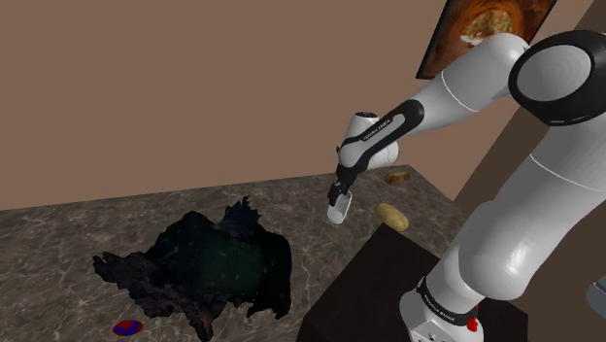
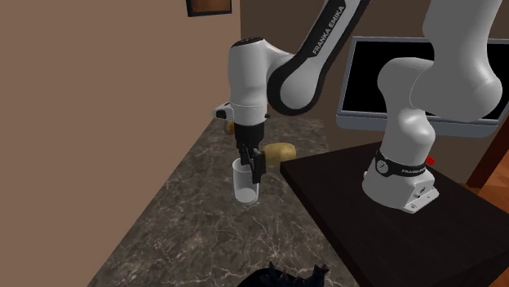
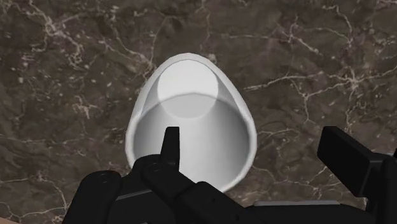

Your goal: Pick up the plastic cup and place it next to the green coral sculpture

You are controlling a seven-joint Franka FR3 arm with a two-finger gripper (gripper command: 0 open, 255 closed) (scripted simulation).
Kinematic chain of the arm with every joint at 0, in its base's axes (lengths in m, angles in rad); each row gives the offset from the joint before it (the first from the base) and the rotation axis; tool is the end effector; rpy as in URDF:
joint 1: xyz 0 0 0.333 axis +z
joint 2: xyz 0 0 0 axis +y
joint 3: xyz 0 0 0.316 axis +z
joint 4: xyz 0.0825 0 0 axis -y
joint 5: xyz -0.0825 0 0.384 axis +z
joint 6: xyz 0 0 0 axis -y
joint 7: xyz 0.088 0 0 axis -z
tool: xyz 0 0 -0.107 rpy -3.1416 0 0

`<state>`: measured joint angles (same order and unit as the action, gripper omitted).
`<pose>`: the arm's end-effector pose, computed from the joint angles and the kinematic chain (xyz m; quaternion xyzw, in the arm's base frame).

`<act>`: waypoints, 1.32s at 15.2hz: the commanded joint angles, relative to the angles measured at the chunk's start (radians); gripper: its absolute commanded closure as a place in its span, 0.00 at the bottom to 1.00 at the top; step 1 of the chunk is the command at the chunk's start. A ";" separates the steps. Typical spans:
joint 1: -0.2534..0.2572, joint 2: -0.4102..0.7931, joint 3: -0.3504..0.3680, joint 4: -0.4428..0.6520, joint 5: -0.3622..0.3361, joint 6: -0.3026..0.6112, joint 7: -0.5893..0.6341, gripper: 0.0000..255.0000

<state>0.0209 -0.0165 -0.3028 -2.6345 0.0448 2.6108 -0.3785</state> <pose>0.4108 -0.1196 0.2510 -0.9995 -0.0290 -0.0006 0.0143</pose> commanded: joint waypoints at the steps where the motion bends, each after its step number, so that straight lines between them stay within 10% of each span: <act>1: 0.003 0.037 0.001 0.001 0.025 0.034 -0.019 0.00; 12: 0.003 0.077 0.007 0.000 0.057 0.073 -0.042 0.00; 13: 0.003 0.077 0.007 0.000 0.057 0.073 -0.042 1.00; 20: 0.003 0.077 0.007 0.000 0.058 0.073 -0.042 1.00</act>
<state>0.0243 0.0602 -0.2953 -2.6340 0.1024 2.6839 -0.4204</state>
